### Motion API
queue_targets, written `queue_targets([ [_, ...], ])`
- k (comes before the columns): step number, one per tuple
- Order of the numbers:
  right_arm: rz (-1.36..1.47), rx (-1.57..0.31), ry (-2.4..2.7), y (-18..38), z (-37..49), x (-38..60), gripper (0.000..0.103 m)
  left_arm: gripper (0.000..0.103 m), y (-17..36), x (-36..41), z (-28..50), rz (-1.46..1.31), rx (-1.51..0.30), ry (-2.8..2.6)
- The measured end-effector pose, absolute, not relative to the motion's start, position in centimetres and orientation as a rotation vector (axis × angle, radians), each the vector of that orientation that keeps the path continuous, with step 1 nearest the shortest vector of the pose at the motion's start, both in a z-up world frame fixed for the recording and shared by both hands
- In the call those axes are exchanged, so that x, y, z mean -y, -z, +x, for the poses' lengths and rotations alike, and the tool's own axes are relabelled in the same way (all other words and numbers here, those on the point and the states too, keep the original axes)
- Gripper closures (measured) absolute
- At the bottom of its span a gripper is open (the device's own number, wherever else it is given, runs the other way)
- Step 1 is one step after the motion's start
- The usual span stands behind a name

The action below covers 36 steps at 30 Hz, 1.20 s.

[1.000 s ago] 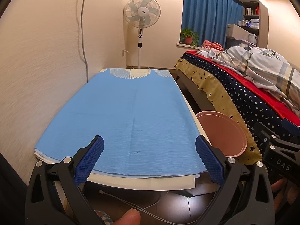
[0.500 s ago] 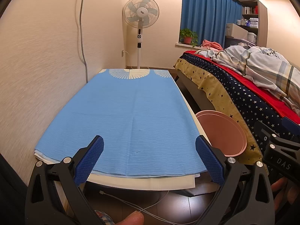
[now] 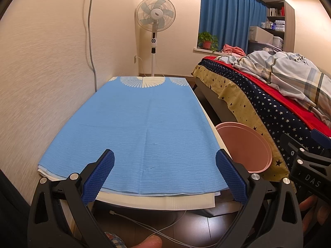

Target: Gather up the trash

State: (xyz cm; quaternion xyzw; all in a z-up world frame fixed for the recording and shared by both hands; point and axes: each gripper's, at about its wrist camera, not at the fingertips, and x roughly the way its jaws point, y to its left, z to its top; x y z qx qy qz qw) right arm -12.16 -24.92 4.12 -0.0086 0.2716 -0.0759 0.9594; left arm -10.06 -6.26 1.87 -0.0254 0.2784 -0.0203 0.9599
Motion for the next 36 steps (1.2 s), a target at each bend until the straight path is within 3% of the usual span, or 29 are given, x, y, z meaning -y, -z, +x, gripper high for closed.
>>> queue_targets([
  [36,-0.020,-0.549,0.152,-4.36,-12.11,25.16,0.005,0.008,-1.62,6.03,-9.85,-0.057,-0.568,0.033],
])
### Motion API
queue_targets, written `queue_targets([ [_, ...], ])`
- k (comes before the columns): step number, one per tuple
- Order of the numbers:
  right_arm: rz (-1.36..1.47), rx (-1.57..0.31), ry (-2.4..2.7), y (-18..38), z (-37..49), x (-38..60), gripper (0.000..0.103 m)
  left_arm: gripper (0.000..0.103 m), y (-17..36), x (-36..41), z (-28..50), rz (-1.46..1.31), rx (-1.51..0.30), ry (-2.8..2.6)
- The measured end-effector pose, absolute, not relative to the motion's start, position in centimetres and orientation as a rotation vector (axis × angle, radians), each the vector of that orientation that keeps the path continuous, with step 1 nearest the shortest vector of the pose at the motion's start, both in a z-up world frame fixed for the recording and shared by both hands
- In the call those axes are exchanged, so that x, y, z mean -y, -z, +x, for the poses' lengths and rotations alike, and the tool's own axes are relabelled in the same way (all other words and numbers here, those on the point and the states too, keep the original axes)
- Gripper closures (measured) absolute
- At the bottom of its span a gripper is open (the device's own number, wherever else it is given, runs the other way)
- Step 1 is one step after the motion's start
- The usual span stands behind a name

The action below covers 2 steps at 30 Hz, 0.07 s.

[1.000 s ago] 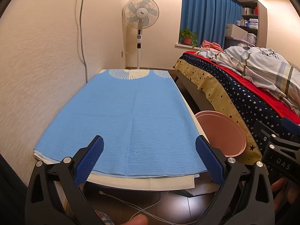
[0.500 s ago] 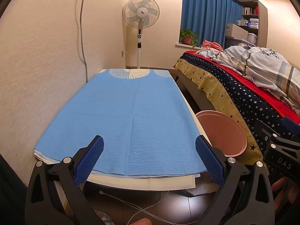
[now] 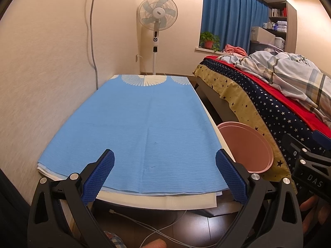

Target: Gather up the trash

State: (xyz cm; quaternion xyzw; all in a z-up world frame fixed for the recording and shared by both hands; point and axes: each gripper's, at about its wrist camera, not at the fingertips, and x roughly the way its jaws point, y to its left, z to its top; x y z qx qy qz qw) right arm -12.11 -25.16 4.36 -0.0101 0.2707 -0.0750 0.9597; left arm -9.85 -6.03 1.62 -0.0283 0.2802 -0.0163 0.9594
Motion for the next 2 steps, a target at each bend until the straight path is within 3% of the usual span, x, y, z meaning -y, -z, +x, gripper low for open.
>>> queue_targets([
  [2,-0.021,-0.549,0.153,-4.35,-12.11,25.14,0.005,0.008,-1.59,6.04,-9.81,-0.055,-0.568,0.035],
])
